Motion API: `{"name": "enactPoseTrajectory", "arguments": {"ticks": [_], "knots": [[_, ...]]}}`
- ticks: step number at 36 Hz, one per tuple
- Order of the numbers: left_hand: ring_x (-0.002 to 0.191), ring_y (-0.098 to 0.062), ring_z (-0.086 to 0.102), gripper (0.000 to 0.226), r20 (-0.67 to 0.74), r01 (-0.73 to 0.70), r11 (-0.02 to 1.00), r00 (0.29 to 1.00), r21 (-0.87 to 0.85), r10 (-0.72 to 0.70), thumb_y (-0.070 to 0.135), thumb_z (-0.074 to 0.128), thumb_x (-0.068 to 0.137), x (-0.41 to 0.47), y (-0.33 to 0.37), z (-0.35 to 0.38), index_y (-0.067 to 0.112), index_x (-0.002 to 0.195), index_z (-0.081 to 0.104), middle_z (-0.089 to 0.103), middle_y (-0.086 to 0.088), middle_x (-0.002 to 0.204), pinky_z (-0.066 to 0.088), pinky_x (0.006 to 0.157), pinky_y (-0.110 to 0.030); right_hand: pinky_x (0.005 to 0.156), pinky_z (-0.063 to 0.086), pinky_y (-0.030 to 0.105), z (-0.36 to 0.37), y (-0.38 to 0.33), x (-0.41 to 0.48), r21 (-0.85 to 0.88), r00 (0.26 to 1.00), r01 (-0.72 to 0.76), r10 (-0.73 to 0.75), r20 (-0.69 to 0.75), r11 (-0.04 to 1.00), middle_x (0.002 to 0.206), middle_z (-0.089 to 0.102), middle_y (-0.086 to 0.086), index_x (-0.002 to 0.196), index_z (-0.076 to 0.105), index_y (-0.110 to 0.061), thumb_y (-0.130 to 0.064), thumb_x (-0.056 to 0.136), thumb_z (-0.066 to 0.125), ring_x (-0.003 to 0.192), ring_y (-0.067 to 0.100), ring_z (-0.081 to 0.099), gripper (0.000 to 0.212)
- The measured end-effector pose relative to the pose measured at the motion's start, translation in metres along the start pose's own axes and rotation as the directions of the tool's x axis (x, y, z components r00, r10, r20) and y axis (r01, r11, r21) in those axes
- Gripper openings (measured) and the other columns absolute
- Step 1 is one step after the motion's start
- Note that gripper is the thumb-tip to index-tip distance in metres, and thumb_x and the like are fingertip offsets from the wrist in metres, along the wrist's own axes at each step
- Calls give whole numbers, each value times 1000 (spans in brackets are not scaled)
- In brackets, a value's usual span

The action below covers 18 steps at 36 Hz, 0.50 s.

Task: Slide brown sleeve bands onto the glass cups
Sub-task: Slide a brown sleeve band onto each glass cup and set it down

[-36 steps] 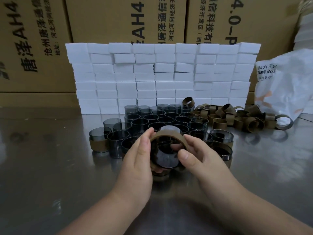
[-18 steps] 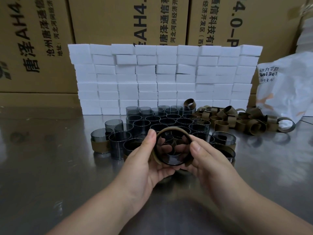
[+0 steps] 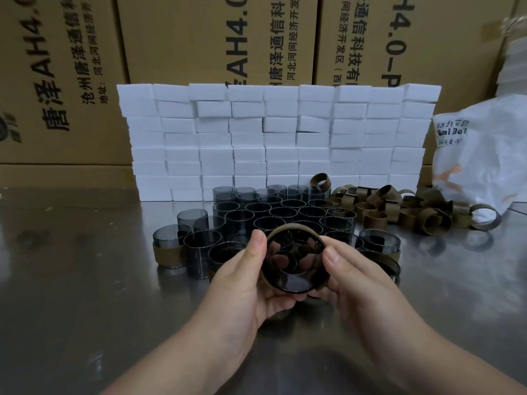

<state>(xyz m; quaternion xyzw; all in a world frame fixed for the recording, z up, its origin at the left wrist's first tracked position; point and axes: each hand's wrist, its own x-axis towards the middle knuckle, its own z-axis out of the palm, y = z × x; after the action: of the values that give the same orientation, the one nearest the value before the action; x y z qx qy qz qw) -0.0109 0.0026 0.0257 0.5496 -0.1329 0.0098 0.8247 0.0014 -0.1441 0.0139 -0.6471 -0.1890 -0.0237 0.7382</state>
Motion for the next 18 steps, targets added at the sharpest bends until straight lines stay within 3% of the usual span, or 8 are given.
{"name": "enactPoseTrajectory", "arguments": {"ticks": [3,9,13,15,18], "knots": [[70,-23,67,61,7,13,1000,1000,1,-13,57,49,63,1,0,-1,10,97,69,71,-16,90,53,58,-28,81,50,36,0,1,1,27,1000,-4,5,-25,1000,108,69,7,112,64,-21,-55,52,67,103,22,64,69],[72,-22,67,51,58,54,997,997,-49,-51,54,56,59,1,2,-3,17,91,74,71,-15,95,55,57,-27,79,52,37,1,-3,2,84,999,12,-15,36,996,106,69,10,101,70,-31,-40,68,64,99,26,66,35],[70,-22,67,52,103,62,995,993,-83,-53,52,60,58,2,2,-6,16,93,73,70,-17,99,51,51,-24,90,48,43,0,-5,1,111,998,9,-16,59,994,107,70,6,100,70,-32,-38,71,59,106,28,62,32],[74,-23,67,52,116,61,996,992,-72,-52,52,60,60,3,0,-9,17,96,73,69,-17,101,53,55,-27,91,48,43,-1,-5,2,126,996,6,-16,84,992,110,69,8,104,69,-29,-37,71,58,107,29,61,35],[87,-28,66,53,110,63,997,992,-52,-57,53,60,61,8,-4,-14,21,102,71,68,-15,106,52,66,-34,81,53,34,0,-7,1,148,990,18,-38,135,989,111,68,12,105,69,-27,-34,71,61,104,27,64,36]]}}
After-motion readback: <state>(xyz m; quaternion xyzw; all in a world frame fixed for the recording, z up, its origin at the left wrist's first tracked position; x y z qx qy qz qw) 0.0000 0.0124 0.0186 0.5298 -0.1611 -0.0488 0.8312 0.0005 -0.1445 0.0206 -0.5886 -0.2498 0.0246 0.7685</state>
